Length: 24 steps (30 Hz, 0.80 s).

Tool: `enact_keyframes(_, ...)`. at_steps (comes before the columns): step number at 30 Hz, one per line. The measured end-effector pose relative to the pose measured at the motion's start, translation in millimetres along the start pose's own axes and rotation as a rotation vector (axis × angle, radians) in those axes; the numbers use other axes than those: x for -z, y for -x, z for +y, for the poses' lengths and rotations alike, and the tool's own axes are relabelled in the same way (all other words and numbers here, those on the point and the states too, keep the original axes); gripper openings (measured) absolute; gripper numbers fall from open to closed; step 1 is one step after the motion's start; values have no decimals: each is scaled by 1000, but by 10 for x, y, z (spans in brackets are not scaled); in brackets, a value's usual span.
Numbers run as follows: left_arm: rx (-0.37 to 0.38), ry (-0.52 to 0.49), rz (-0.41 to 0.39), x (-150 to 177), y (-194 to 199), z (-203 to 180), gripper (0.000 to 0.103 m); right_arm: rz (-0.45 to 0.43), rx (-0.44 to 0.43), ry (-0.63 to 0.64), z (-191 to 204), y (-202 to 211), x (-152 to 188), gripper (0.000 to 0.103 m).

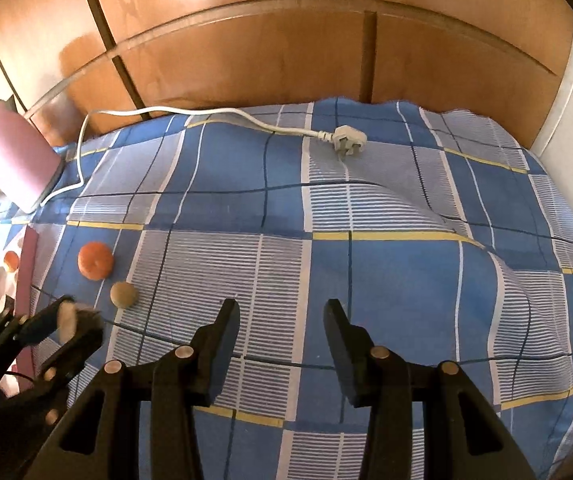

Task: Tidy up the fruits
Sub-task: 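Lift the dark cylindrical slice with the left tool and hold it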

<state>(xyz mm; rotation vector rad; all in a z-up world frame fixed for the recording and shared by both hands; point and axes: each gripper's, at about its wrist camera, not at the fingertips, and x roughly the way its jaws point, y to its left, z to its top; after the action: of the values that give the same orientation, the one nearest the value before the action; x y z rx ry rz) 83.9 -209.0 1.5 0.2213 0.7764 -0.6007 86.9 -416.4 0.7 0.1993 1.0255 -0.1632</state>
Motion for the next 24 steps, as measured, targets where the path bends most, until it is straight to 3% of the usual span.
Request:
enact_keyframes(6,-24,61,9,350,179,122,33,1,-64,8,41,-4,-1,44)
enact_keyframes(8,-4,78,-23,419,281,148,33,6,-86,14,73,-12,4,44)
enact_keyframes(10,5,60,-52,437,339,128,34,14,-90,22,99,-30,12,44)
enact_keyframes(15,-2,39,-18,530,273,79,34,32,-91,25,109,-68,27,44)
enact_keyframes(24,60,-29,-22,624,204,26,35,42,-96,38,143,-86,37,44)
